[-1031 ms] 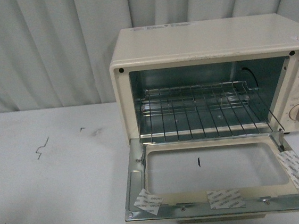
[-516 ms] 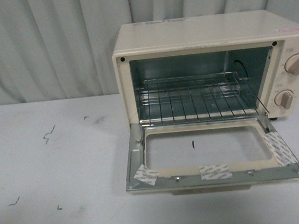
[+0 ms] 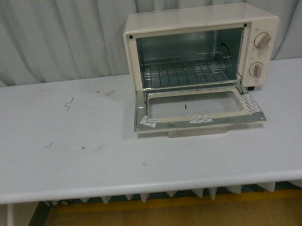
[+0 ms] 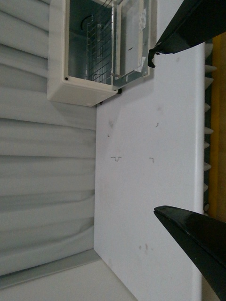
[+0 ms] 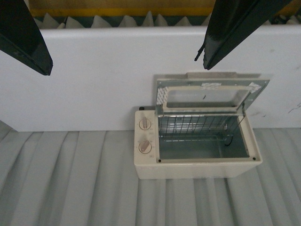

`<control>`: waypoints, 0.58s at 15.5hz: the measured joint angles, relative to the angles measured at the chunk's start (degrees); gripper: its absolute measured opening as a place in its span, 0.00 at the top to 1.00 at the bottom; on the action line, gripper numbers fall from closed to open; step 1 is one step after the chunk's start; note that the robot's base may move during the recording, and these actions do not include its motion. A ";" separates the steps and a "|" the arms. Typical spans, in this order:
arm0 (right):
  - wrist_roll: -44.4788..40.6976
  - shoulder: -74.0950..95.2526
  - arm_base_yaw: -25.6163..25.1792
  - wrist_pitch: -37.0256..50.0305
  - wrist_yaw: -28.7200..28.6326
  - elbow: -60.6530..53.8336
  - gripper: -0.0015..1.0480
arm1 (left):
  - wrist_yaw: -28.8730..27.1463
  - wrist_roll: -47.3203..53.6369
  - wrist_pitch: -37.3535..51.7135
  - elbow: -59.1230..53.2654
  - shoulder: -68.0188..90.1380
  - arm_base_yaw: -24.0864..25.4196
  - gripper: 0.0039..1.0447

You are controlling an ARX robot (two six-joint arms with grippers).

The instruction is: Open oven

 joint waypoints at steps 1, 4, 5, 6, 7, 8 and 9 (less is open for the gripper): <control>0.00 0.00 0.00 -0.31 0.02 0.00 0.06 | 0.02 0.00 -0.09 0.00 0.00 0.00 0.06; 0.00 0.00 0.00 -0.24 0.02 0.00 0.06 | 0.09 0.00 0.04 0.00 0.00 0.00 0.06; 0.00 0.00 0.00 -0.09 -0.02 0.00 0.06 | -0.04 0.00 -0.04 0.00 0.00 0.00 0.06; 0.00 0.00 0.00 -0.11 0.00 0.00 0.06 | 0.00 0.00 -0.07 0.00 0.00 0.00 0.06; 0.00 0.00 0.00 -0.11 0.00 0.00 0.06 | 0.02 0.00 -0.07 0.00 0.00 0.00 0.06; 0.00 0.00 0.00 -0.13 0.00 0.00 0.06 | 0.02 0.00 -0.07 0.00 0.00 0.00 0.06; 0.00 0.00 0.00 -0.13 0.00 0.00 0.06 | 0.02 0.00 -0.07 0.00 0.00 0.00 0.06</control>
